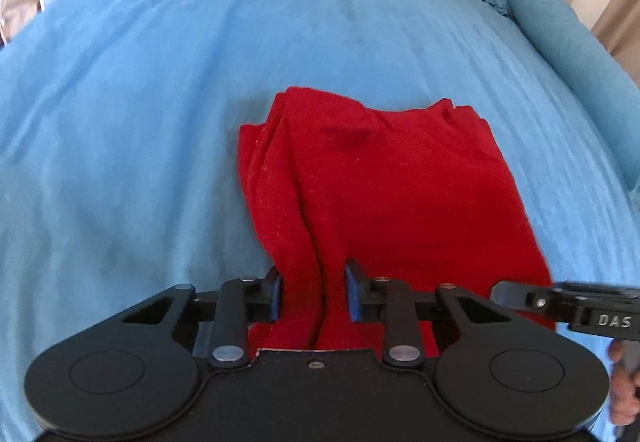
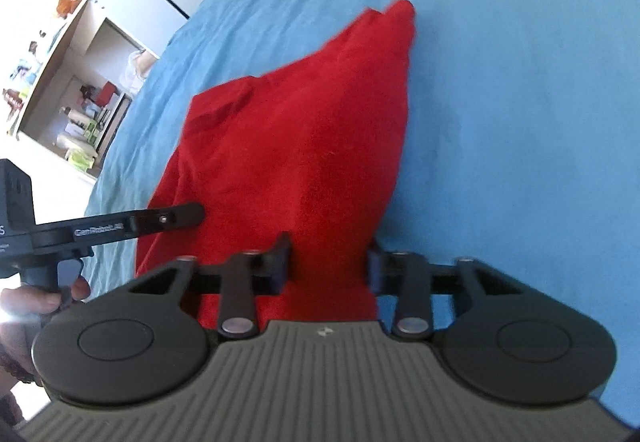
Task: Fold small clothes
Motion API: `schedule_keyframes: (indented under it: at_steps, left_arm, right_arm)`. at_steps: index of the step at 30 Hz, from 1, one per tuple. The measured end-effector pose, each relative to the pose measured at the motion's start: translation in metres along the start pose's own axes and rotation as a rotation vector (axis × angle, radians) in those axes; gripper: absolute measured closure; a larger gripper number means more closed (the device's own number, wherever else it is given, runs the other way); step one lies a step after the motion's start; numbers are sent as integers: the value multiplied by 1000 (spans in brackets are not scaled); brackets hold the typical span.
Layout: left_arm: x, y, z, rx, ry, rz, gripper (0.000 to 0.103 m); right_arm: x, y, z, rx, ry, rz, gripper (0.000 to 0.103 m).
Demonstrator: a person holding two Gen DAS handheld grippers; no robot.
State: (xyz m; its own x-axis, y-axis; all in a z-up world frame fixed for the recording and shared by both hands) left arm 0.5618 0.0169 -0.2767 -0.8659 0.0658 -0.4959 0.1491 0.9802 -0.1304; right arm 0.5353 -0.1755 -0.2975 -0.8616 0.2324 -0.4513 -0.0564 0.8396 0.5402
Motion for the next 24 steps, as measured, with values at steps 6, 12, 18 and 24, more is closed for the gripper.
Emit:
schedule_keyframes:
  at_steps: [6,12,18,24]
  left_arm:
    - [0,-11,-31,-2,-65,-24,75]
    - [34,-46,-78,32,-84,-12,78]
    - [104,-99,-86,55,3,5,79]
    - [145,-117,-70,1,-3,43,65]
  right_arm:
    - [-10,29,-29,0,-72,-103,63]
    - [2,40,-91,-14,-115,-149,63]
    - [62,25,-150,57,-59,-163,63]
    - [129,-26,-160,138,18,-53,63]
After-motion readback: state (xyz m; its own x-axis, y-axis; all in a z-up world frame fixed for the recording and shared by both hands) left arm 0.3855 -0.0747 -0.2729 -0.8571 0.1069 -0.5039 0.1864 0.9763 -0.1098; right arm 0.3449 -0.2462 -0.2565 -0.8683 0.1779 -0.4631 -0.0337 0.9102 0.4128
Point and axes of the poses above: each gripper's, at about its wrist camera, not at the fingertips, and z roughly the way its jaws point, y to its left, x to its underside, the point moved 8 cm from there along z, roughly the way its jaws point, and after that the axes turned 5 degrees about -x, right-handed, at the moved point
